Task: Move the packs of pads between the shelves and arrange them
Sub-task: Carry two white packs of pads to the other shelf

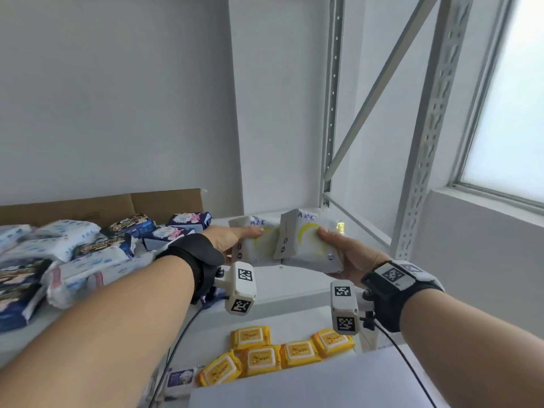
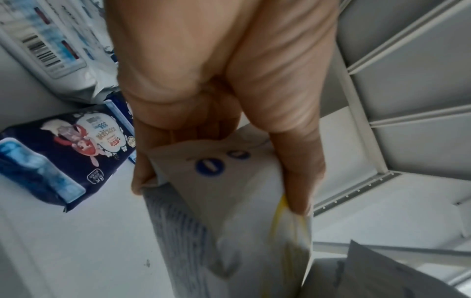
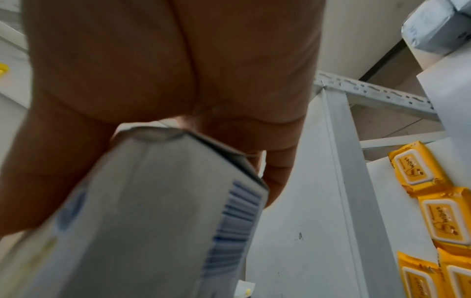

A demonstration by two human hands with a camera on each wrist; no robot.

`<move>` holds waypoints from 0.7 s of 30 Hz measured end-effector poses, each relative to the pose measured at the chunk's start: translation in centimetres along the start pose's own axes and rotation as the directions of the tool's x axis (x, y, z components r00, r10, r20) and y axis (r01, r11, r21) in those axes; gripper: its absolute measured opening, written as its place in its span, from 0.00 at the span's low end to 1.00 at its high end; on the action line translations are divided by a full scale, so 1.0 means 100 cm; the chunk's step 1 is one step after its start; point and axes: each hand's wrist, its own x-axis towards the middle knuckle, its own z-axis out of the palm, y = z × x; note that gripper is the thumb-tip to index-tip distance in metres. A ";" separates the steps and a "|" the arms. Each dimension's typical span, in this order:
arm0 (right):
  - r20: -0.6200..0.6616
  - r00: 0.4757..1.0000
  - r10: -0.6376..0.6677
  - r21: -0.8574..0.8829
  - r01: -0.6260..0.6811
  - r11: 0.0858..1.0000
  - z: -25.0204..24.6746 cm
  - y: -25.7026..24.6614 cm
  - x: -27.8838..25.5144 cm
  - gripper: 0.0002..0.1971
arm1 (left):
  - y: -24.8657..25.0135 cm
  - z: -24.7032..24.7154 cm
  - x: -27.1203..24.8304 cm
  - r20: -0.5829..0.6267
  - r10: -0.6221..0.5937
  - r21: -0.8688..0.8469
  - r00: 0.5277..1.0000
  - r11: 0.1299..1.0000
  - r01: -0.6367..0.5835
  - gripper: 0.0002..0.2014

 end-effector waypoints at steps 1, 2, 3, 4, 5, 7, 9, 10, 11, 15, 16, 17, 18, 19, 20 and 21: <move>0.009 1.000 -0.010 -0.009 0.010 1.000 -0.001 -0.002 -0.009 0.07 | 0.001 0.004 -0.007 0.005 0.006 0.012 1.000 1.000 -0.006 0.34; 0.021 0.999 -0.030 -0.012 0.030 0.999 -0.002 -0.004 -0.018 0.07 | 0.001 0.007 -0.012 0.008 0.012 0.019 1.000 1.000 -0.012 0.32; 0.038 0.998 -0.052 -0.007 0.052 0.999 -0.002 -0.005 -0.027 0.09 | 0.001 0.011 -0.015 0.016 0.017 0.024 1.000 1.000 -0.017 0.30; 0.057 0.996 -0.067 -0.006 0.067 0.998 -0.004 -0.005 -0.036 0.13 | 0.001 0.015 -0.018 0.017 0.023 0.035 1.000 0.999 -0.024 0.29; 0.071 0.995 -0.077 -0.012 0.078 0.997 -0.006 -0.005 -0.044 0.15 | 0.001 0.019 -0.020 0.016 0.033 0.049 0.999 0.998 -0.034 0.28; 0.075 0.994 -0.080 -0.033 0.082 0.996 -0.012 -0.004 -0.061 0.17 | -0.002 0.030 -0.024 0.014 0.059 0.063 0.998 0.996 -0.060 0.26; 0.064 0.995 -0.073 -0.055 0.076 0.996 -0.023 -0.002 -0.078 0.16 | -0.007 0.046 -0.029 0.029 0.084 0.061 0.996 0.994 -0.086 0.22; 0.056 0.996 -0.066 -0.066 0.070 0.995 -0.030 -0.001 -0.085 0.17 | -0.011 0.056 -0.032 0.044 0.089 0.061 0.995 0.994 -0.091 0.20; 0.048 0.997 -0.054 -0.080 0.058 0.995 -0.038 0.001 -0.091 0.19 | -0.015 0.066 -0.034 0.059 0.087 0.065 0.994 0.994 -0.091 0.19; -0.013 1.000 -0.013 -0.087 0.012 0.996 -0.081 0.004 -0.110 0.20 | -0.025 0.116 -0.038 0.120 0.056 0.115 0.991 0.991 -0.070 0.22; -0.032 0.999 -0.007 -0.090 0.004 0.996 -0.096 0.004 -0.113 0.21 | -0.026 0.131 -0.035 0.131 0.056 0.126 0.990 0.989 -0.073 0.19; -0.048 0.999 -0.003 -0.097 -0.002 0.995 -0.112 0.004 -0.114 0.22 | -0.027 0.146 -0.032 0.137 0.054 0.141 0.989 0.987 -0.074 0.16; -0.064 0.998 0.000 -0.119 -0.008 0.993 -0.131 0.004 -0.114 0.23 | -0.029 0.162 -0.027 0.139 0.054 0.163 0.989 0.984 -0.076 0.14; -0.083 0.997 0.006 -0.159 -0.019 0.987 -0.151 0.003 -0.113 0.25 | -0.031 0.180 -0.021 0.137 0.054 0.189 0.989 0.979 -0.080 0.14; -0.101 0.995 0.016 -0.211 -0.038 0.977 -0.172 0.001 -0.112 0.26 | -0.033 0.199 -0.015 0.135 0.052 0.219 0.989 0.972 -0.081 0.14; -0.103 0.994 0.030 -0.261 -0.056 0.964 -0.191 0.000 -0.111 0.26 | -0.035 0.217 -0.009 0.130 0.048 0.253 0.990 0.964 -0.080 0.14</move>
